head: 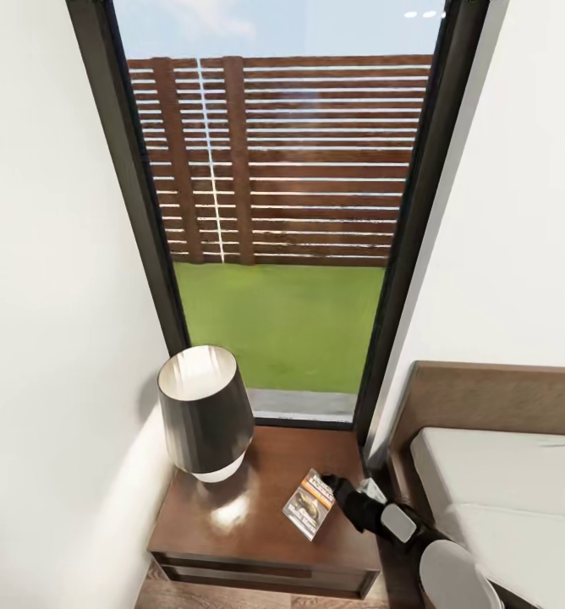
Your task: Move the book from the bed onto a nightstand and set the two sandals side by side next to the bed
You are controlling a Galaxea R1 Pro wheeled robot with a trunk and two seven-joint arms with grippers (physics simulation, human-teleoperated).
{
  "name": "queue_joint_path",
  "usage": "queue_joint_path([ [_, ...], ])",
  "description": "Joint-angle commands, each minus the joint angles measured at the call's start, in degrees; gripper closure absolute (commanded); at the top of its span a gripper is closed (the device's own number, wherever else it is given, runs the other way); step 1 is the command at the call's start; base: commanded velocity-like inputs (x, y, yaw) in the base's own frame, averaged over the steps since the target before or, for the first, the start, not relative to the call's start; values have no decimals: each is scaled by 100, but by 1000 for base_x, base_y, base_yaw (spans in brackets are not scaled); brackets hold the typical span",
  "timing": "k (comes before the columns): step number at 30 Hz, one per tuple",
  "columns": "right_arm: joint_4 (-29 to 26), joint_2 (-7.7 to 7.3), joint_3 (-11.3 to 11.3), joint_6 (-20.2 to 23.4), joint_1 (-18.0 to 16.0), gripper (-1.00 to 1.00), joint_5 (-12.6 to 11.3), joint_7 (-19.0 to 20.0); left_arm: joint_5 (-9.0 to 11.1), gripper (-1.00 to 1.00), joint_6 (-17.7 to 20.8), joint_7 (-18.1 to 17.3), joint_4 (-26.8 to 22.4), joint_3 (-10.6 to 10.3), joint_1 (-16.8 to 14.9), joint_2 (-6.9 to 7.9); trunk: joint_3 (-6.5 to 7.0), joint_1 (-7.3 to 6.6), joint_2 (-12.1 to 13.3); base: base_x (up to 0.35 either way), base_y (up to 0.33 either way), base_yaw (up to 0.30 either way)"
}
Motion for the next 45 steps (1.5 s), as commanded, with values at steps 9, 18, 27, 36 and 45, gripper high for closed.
queue_joint_path([
  [9,-1,11,102,-297,268,-100,-22,-1,53,-100,22,32,-22,-40,11,5,156,-198,358,0,0,0],
  [18,60,35,233,-884,532,-100,-14,-15,56,-100,-266,32,-16,-39,25,5,317,-395,719,0,0,0],
  [27,81,58,289,-1106,694,-100,-16,-36,67,-100,-476,32,-14,-36,128,5,479,-593,1080,0,0,0],
  [36,83,62,297,-1139,931,-100,-14,-44,64,-100,-667,30,-14,-34,247,6,640,-791,1441,0,0,0],
  [45,95,81,342,-1149,1097,-100,-19,-53,49,-100,-698,24,-14,-37,328,13,802,-988,1802,0,0,0],
])
